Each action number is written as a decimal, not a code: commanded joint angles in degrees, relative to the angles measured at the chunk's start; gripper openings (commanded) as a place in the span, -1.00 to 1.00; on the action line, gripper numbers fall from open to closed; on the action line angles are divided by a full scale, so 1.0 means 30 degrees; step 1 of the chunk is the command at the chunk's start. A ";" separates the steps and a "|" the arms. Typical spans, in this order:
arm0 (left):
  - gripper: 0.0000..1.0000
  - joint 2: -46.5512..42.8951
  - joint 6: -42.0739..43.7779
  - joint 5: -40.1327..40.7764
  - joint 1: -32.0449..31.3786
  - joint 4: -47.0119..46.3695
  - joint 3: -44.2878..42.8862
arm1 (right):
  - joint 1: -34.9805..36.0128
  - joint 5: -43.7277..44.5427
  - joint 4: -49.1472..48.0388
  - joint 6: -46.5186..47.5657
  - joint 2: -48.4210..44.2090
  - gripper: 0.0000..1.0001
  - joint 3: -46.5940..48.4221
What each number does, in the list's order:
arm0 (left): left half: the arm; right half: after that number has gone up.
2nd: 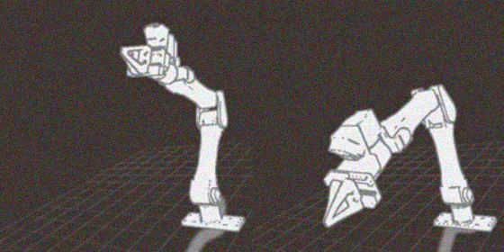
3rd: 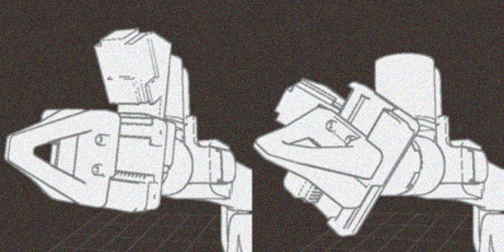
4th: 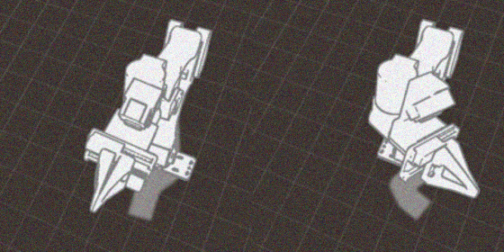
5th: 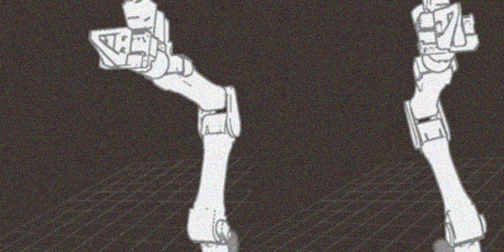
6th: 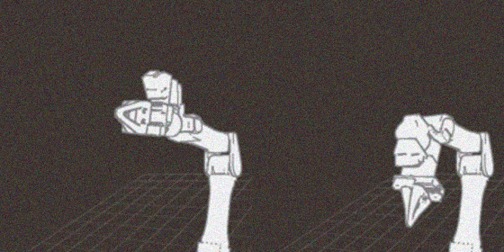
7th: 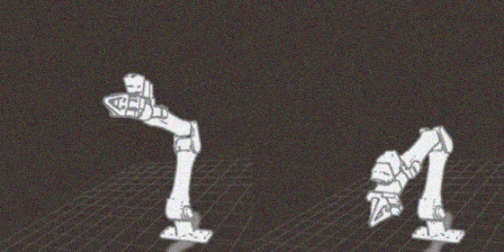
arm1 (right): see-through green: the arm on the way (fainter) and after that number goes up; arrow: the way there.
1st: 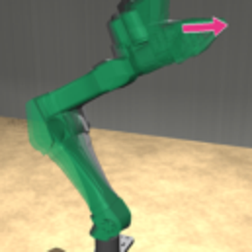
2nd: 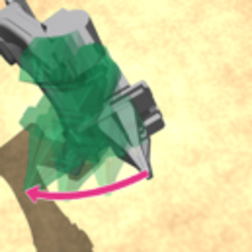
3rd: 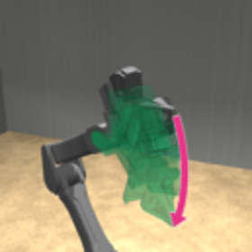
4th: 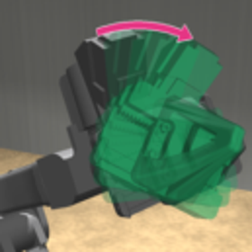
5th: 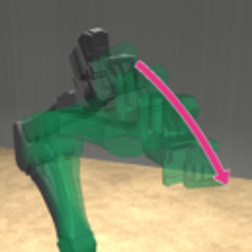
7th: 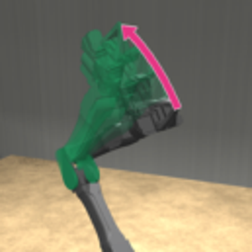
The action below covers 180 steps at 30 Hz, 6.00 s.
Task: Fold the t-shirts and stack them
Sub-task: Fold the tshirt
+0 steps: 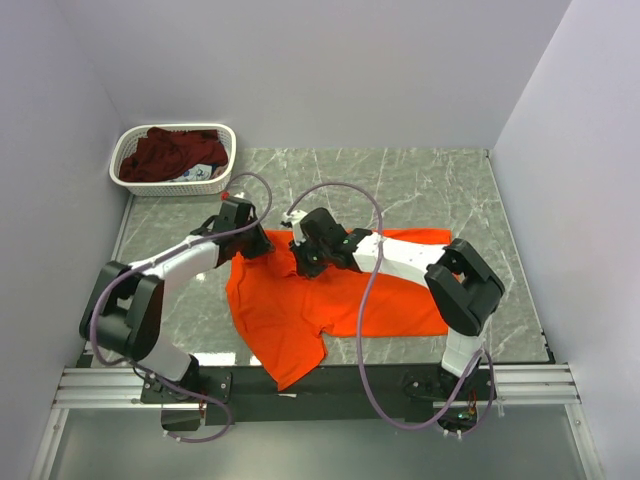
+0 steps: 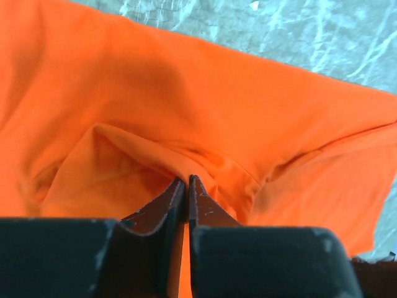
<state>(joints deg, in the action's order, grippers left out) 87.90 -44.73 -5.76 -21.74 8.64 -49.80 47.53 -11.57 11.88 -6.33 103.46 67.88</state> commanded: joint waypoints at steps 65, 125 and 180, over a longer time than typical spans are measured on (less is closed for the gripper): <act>-0.74 -0.8030 -0.5773 0.0106 -0.1806 0.6114 0.6256 | -0.0169 -0.0565 0.3277 0.1933 -0.1823 -1.00 -0.0886; 0.61 -1.0898 -0.8292 -0.1769 -0.4150 -0.1591 0.9802 | -0.4328 -0.3818 -0.5131 -0.8730 -0.4867 -0.25 -0.8299; 0.59 -0.2756 0.2576 0.2096 0.3935 0.3476 -0.0831 | -2.1204 0.0870 -0.3724 -1.3505 -0.5397 0.04 -0.9236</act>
<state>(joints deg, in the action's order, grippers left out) 80.42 -38.22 1.34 -10.09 21.06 -52.49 -15.31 -7.20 4.86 -45.60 86.15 41.06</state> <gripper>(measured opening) 0.794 0.522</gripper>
